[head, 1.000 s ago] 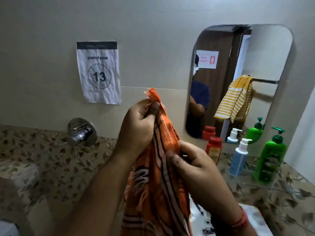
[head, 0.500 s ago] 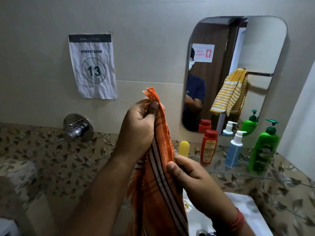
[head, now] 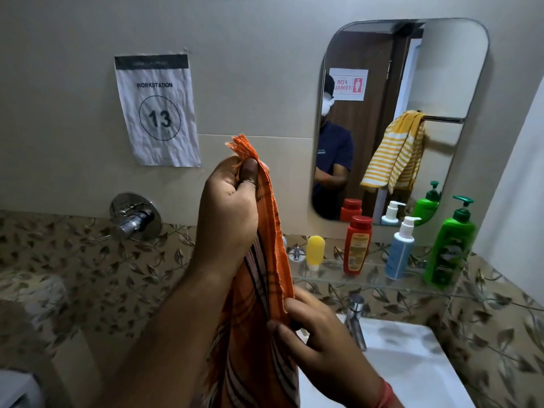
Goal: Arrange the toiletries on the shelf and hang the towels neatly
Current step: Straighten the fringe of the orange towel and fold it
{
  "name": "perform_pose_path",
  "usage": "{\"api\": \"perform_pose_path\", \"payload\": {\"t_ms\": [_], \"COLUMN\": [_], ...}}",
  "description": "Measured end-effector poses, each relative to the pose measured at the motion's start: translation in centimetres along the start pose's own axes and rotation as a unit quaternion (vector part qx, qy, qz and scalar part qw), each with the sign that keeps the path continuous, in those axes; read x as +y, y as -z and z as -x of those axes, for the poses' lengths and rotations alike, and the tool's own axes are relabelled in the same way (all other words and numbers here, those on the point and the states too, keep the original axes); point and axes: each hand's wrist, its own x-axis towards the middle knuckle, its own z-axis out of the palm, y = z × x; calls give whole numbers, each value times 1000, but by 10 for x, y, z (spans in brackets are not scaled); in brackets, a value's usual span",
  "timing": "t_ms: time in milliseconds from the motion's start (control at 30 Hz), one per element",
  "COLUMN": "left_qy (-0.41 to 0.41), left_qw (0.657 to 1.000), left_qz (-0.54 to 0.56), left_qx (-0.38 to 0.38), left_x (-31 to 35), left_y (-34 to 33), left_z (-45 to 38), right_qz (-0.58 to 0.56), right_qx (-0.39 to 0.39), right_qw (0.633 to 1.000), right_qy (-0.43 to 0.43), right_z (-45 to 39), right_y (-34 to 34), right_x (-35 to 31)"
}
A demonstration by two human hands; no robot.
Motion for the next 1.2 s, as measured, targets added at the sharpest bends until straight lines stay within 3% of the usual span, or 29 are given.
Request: {"api": "perform_pose_path", "payload": {"t_ms": [300, 467, 600, 733, 800, 867, 933, 1000, 1200], "left_qy": [-15, -19, -15, -4, -40, -95, -128, -113, -58], "left_qw": [998, 997, 996, 993, 995, 985, 946, 911, 891], "left_qz": [0, -14, -14, -78, -87, -70, -75, -93, -12], "left_qx": [55, 70, 86, 93, 22, -128, -288, -385, -450], "left_x": [11, 10, 1, -25, -38, -44, -43, -42, -36], "left_y": [14, 22, 27, 34, 40, 44, 40, 30, 19], "left_z": [-3, 2, 0, 6, 16, 35, 53, 64, 66], "right_qz": [1, -96, -220, -116, -55, -31, -14, -9, 9], "right_qx": [90, 126, 187, 192, 175, 146, 108, 84, 68], "right_qw": [995, 982, 943, 967, 977, 985, 992, 995, 997], "right_qy": [-53, -98, -167, -125, -106, -89, -68, -48, -41], "right_z": [16, 26, 28, 28, 25, 20, 14, 9, 2], "right_y": [-11, -1, 11, 34, 45, 54, 60, 65, 71], "right_x": [-2, -4, -6, -15, -20, -26, -33, -37, -29]}}
